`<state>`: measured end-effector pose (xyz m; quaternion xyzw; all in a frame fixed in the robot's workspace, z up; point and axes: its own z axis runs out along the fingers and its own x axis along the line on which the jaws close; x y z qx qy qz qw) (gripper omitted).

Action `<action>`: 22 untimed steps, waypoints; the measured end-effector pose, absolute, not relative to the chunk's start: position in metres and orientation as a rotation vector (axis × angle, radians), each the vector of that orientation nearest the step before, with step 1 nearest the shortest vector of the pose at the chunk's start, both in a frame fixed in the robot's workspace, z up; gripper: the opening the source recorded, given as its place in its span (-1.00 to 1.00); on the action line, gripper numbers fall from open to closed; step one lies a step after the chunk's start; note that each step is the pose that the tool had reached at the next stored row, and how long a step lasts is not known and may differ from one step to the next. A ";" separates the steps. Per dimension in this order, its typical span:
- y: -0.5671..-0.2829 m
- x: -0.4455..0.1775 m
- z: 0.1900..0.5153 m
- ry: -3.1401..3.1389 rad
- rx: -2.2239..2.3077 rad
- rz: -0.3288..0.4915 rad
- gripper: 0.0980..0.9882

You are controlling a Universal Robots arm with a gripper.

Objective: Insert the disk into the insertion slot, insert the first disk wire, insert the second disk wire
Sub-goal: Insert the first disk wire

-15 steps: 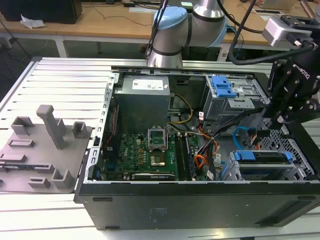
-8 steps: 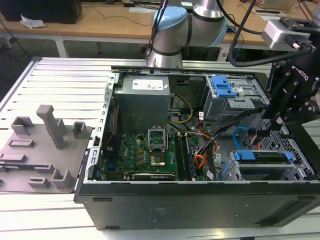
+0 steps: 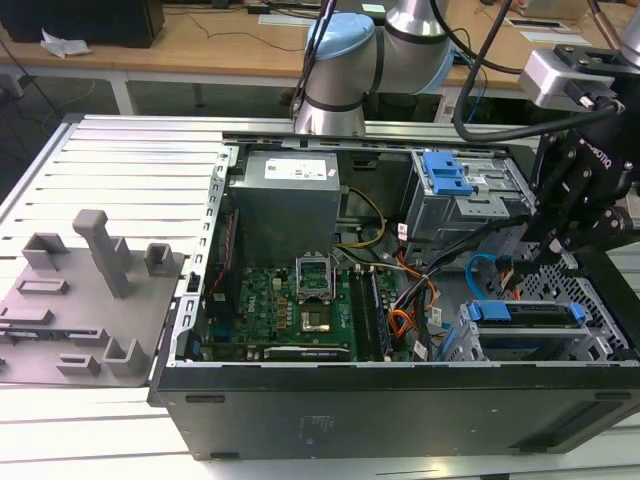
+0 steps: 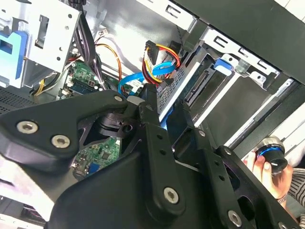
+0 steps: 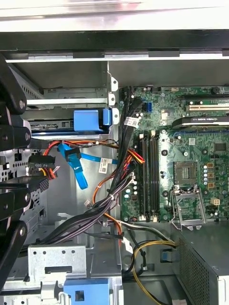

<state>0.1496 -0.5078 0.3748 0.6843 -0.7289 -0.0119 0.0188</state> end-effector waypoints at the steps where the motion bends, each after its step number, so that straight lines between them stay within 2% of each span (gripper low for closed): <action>1: -0.508 0.150 0.374 -2.263 2.124 -0.037 -0.41; 22: -0.504 0.149 0.353 -2.261 2.123 -0.034 -0.41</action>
